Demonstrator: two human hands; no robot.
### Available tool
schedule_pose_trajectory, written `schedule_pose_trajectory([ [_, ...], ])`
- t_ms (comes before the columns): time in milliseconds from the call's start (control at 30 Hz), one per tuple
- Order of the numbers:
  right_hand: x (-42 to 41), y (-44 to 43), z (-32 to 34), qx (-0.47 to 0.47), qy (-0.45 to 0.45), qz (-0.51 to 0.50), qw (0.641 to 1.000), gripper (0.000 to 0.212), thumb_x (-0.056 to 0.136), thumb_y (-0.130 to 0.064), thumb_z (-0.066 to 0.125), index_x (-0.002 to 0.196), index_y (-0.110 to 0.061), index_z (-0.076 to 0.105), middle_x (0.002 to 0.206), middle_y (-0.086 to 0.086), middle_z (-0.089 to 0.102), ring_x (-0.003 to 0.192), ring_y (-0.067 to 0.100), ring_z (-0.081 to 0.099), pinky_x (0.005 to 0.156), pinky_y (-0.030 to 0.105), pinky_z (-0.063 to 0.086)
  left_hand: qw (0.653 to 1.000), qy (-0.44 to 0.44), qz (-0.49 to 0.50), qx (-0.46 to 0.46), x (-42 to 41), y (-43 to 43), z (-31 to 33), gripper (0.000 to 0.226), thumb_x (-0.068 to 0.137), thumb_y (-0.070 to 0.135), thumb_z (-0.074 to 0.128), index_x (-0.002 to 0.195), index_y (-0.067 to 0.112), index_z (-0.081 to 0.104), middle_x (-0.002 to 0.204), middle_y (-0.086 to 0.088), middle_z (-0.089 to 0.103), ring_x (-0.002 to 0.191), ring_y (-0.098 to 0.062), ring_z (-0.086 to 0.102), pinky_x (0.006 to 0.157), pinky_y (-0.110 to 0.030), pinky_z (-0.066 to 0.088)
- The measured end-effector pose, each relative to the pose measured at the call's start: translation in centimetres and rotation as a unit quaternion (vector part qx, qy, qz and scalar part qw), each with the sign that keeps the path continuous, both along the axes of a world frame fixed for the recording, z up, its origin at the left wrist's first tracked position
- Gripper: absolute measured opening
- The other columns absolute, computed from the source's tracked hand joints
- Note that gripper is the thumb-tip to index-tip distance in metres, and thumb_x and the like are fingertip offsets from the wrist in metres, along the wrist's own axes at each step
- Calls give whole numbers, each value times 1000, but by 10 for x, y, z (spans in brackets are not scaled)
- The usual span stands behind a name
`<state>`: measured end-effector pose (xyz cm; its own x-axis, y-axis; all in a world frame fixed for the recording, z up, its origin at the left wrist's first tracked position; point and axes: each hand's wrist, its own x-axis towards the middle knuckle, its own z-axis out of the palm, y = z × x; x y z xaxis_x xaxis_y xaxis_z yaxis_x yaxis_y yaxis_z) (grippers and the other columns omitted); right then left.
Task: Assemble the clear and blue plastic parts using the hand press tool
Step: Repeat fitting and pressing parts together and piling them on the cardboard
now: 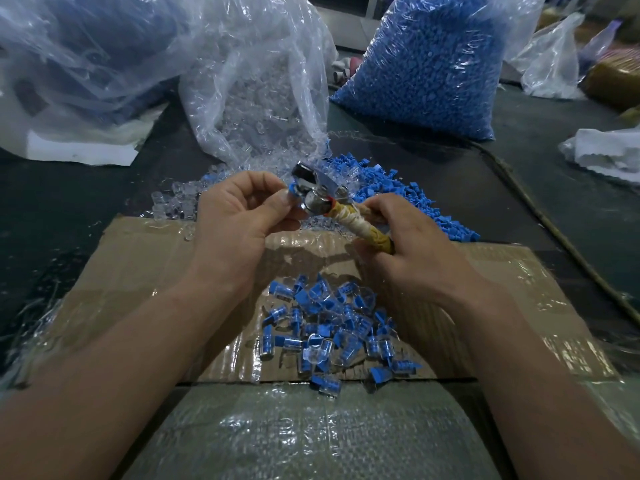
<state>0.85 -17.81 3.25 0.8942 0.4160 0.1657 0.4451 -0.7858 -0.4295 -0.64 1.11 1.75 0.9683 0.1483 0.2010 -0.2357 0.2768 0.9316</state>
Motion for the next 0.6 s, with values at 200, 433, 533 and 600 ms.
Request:
schedule_pose_trajectory([
  [200,-1,1,0,1,23,11,1000,25,85,-33,58,103,-27,42,84,-20,38,78,-4,39,63,14,27,1000,-12,11,14,-2,-1,-1,10,68,14,63,77,11,59,64,3,69,61,-9,65,60,-17,53],
  [433,-4,6,1,1,28,0,1000,23,84,-27,60,99,-29,43,84,-16,42,77,2,42,61,19,29,998,-17,33,43,-5,-3,1,6,76,8,62,77,12,58,63,5,67,60,-8,64,60,-17,53],
  [533,-4,8,2,-2,21,-7,1000,21,83,-23,62,98,-26,46,84,-13,45,76,4,42,60,19,29,998,-17,40,55,-5,-3,2,11,82,1,59,78,11,58,63,5,67,61,-8,63,60,-17,52],
  [600,-5,9,3,0,20,-9,1000,21,83,-22,62,96,-26,47,82,-14,45,74,3,42,59,19,28,997,-20,42,62,-6,-2,2,13,82,0,59,78,12,58,63,6,66,61,-7,63,59,-15,51],
])
